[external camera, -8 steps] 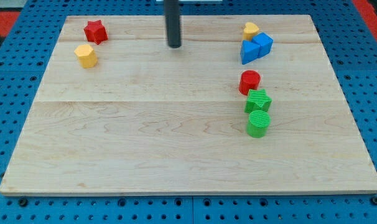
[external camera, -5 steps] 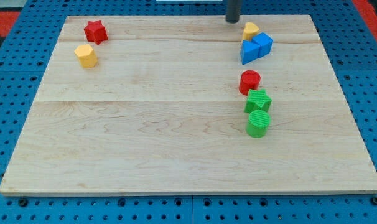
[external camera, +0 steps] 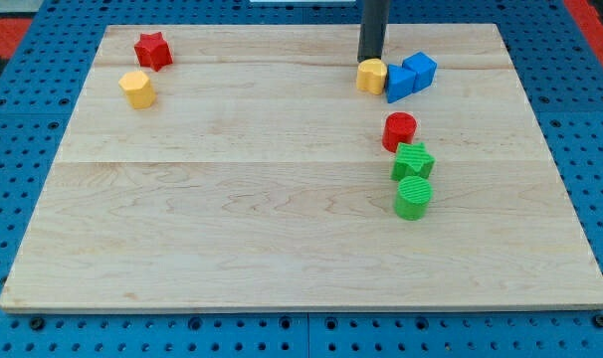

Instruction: Move the yellow heart towards the center left

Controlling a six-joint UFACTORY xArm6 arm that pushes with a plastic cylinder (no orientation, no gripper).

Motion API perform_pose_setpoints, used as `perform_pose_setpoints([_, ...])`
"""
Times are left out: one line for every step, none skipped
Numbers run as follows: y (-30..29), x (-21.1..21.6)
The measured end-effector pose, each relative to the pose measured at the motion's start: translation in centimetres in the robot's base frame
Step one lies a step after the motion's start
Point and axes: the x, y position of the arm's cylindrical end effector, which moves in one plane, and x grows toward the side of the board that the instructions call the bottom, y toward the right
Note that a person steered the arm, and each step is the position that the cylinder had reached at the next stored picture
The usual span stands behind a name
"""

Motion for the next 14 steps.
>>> perform_pose_setpoints([1.1,0.6])
perform_pose_setpoints([2.7,3.1])
perform_pose_setpoints([2.6,5.0])
perform_pose_setpoints([0.2,5.4])
perform_pose_setpoints([-3.8,6.2])
perform_pose_setpoints([-7.8,6.4])
perform_pose_setpoints([-11.0,7.8])
perform_pose_setpoints([-11.0,11.2])
perform_pose_setpoints([-10.9,13.5])
perform_pose_setpoints([-12.3,13.8])
perform_pose_setpoints([-14.6,13.4])
perform_pose_setpoints([-16.0,11.7])
perform_pose_setpoints([-19.8,11.4])
perform_pose_setpoints([-21.5,9.1])
